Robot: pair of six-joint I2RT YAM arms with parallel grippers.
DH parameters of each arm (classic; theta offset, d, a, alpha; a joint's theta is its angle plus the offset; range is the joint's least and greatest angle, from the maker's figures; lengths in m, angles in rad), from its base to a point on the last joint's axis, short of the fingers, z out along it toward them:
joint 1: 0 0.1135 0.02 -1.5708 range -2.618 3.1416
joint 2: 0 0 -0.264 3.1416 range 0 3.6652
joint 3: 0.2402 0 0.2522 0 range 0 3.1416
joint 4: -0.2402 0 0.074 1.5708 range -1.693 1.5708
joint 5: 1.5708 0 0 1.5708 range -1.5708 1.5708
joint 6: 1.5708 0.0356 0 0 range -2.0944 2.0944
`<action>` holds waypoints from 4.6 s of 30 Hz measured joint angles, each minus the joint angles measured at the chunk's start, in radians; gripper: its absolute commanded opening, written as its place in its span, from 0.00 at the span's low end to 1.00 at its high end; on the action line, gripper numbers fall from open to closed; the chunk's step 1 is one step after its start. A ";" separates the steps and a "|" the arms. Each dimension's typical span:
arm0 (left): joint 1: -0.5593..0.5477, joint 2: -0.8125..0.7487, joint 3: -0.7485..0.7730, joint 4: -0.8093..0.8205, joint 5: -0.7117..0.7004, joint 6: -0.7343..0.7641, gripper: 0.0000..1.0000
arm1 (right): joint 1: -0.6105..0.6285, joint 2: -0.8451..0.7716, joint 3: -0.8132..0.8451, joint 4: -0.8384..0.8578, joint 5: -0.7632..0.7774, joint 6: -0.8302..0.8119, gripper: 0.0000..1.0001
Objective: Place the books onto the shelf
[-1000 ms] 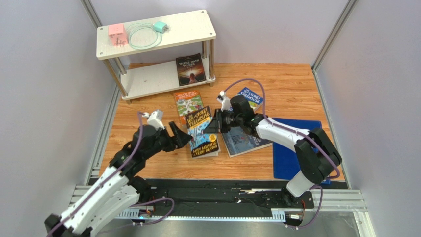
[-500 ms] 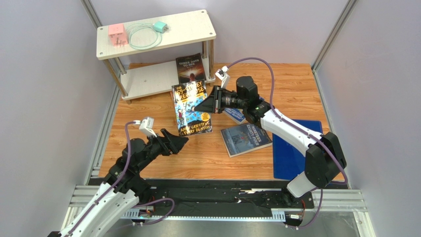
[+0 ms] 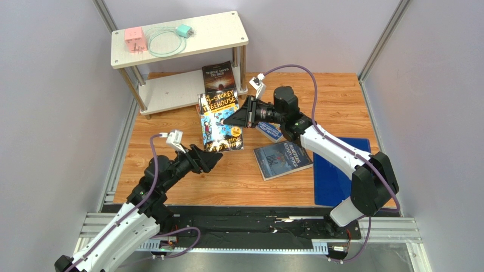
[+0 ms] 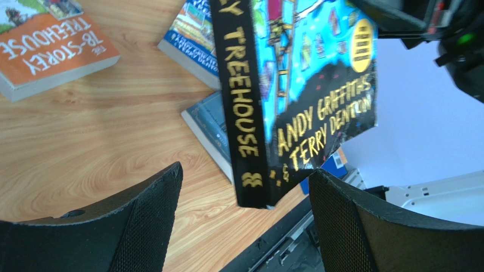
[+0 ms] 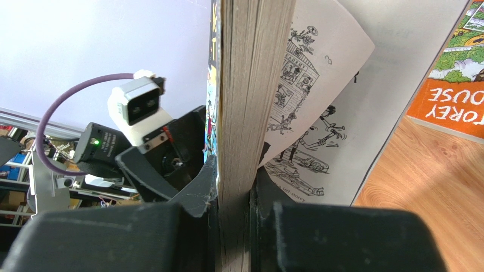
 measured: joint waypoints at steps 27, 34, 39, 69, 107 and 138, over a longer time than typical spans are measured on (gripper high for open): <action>0.000 0.026 0.057 0.079 -0.027 0.046 0.24 | 0.001 0.000 -0.002 0.012 -0.014 0.032 0.00; 0.008 0.157 0.061 0.189 -0.035 0.020 0.00 | -0.022 0.000 -0.010 0.000 0.033 0.005 0.75; 0.014 0.274 0.102 0.194 -0.003 0.016 0.00 | -0.022 -0.011 -0.009 -0.117 0.118 -0.063 1.00; 0.502 1.483 0.557 1.093 0.520 -0.656 0.00 | -0.156 -0.226 -0.180 -0.257 0.179 -0.190 1.00; 0.566 1.799 1.236 0.315 0.602 -0.458 0.30 | -0.184 -0.251 -0.248 -0.272 0.154 -0.229 1.00; 0.540 1.419 1.063 -0.242 0.306 -0.071 0.73 | -0.185 -0.254 -0.311 -0.279 0.160 -0.219 1.00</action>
